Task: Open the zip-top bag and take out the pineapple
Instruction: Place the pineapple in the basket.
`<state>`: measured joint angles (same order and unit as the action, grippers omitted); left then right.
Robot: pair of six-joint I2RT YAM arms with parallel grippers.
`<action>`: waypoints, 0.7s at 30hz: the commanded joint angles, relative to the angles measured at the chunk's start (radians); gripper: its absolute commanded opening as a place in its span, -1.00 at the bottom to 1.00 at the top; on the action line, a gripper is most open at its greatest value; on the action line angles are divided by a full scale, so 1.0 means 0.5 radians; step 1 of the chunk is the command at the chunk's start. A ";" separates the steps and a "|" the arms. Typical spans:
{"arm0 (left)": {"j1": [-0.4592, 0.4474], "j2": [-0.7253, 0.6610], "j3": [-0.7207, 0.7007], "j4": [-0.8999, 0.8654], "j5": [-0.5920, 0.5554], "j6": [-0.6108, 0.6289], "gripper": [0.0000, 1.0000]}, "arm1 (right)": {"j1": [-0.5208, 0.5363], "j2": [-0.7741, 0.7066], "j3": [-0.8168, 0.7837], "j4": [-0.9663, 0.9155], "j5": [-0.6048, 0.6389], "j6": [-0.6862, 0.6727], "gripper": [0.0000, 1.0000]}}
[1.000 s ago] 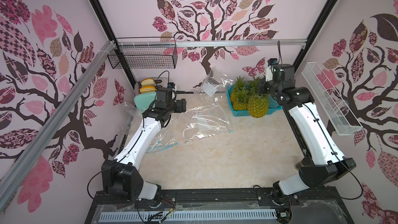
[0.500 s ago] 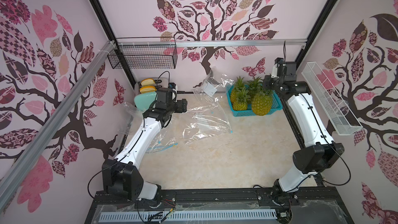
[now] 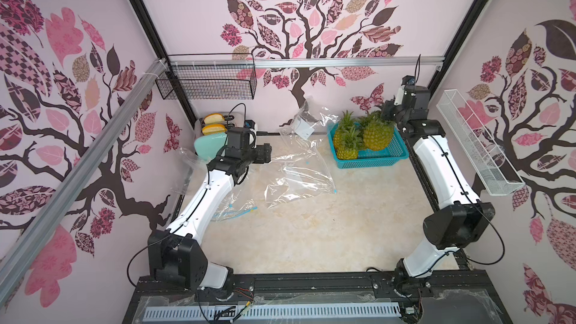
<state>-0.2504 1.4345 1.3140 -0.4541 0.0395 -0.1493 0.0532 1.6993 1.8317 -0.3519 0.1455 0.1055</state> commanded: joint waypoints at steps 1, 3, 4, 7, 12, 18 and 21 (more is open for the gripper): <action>-0.003 -0.016 -0.026 0.052 0.033 0.022 0.67 | -0.024 -0.041 0.004 0.383 0.059 -0.002 -1.00; -0.002 -0.015 -0.029 0.055 0.034 0.023 0.67 | -0.037 -0.022 -0.015 0.416 0.075 0.008 -1.00; -0.002 -0.013 -0.027 0.053 0.041 0.021 0.67 | -0.045 -0.010 -0.019 0.429 0.079 0.016 -1.00; -0.002 -0.010 -0.032 0.063 0.051 0.017 0.67 | -0.067 0.041 0.002 0.440 0.058 0.034 -1.00; -0.002 0.007 -0.034 0.065 0.059 0.016 0.67 | -0.090 0.116 0.057 0.442 0.015 0.062 -1.00; -0.002 0.017 -0.033 0.064 0.060 0.022 0.67 | -0.101 0.184 0.065 0.455 0.009 0.074 -1.00; -0.003 0.017 -0.036 0.064 0.060 0.025 0.67 | -0.109 0.190 0.022 0.511 -0.023 0.108 -1.00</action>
<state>-0.2504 1.4368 1.3071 -0.4423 0.0582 -0.1493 0.0044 1.8317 1.7920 -0.2424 0.1505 0.1360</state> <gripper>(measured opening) 0.835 0.124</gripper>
